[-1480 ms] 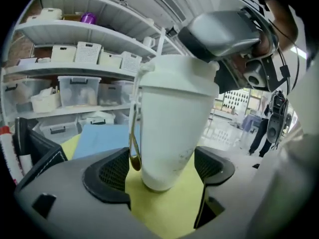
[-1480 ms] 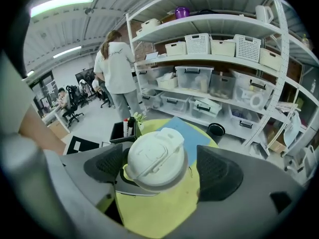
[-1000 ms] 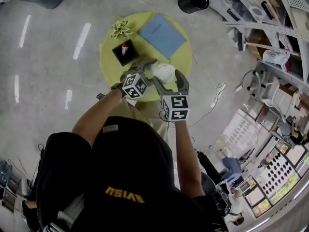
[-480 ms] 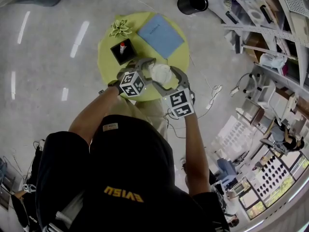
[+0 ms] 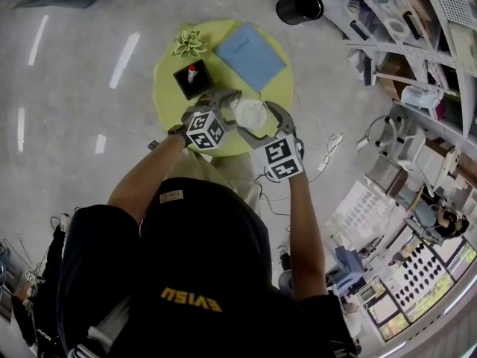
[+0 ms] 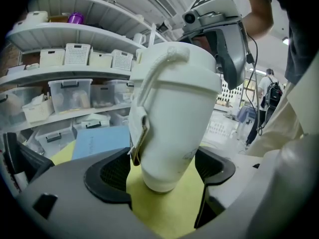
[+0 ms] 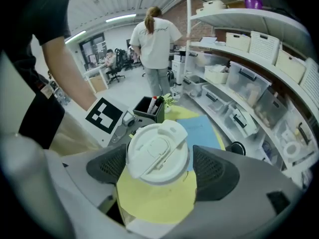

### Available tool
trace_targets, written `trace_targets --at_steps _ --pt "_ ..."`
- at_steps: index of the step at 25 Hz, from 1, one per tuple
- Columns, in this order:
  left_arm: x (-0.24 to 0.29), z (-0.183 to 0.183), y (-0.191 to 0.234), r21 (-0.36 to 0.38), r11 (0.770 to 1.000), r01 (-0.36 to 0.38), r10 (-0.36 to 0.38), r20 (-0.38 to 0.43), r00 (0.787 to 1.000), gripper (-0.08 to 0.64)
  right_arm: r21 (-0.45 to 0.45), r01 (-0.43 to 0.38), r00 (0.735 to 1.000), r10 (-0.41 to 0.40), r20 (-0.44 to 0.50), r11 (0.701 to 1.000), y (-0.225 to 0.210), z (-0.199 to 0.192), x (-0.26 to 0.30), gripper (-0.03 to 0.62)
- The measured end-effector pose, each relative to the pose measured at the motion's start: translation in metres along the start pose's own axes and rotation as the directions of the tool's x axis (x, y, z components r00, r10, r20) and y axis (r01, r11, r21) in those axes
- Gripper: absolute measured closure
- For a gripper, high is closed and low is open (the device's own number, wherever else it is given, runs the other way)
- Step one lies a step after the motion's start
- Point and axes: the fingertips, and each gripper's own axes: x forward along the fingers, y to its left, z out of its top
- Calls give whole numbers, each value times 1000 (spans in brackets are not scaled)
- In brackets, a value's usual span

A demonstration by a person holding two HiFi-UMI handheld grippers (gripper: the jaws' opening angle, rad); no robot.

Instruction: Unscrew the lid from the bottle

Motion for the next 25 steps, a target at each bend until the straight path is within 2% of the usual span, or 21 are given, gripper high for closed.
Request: trace_targets --at_steps 2,3,4,6,8,10,13,15,16,25 --pt "0 -1 0 3 1000 1 -1 -1 1000 146 114 43 998 -48 46 993 -2 2 -4 153" --pt "-1 -1 1 7 1000 2 -2 -1 1000 146 186 79 994 -92 64 979 -4 3 -7 150" --pt "-2 -1 2 12 1000 4 -4 -2 1000 146 265 126 986 -150 72 956 -8 4 -9 149" --pt "-4 -2 3 20 1000 6 -6 -6 1000 146 404 227 962 -268 49 886 -13 1 -12 149" --pt "-4 -1 3 22 1000 6 -6 -8 1000 147 474 295 941 -339 7 830 -12 -3 -12 149" --pt "-4 -1 3 25 1000 7 -6 -11 1000 147 478 341 927 -375 -26 810 -9 -3 -8 148" --pt "-4 -2 4 35 999 12 -11 -16 1000 147 437 391 912 -404 -67 810 -8 -2 -2 155" --pt "-5 -1 5 46 999 16 -15 -19 1000 147 403 404 911 -403 -91 821 -10 -3 0 188" --pt "-6 -1 5 50 999 17 -16 -20 1000 147 385 402 913 -397 -97 831 -10 -4 -1 207" --pt "-4 1 2 44 998 39 -38 -23 999 147 161 293 955 -280 -99 943 -7 -5 -3 209"
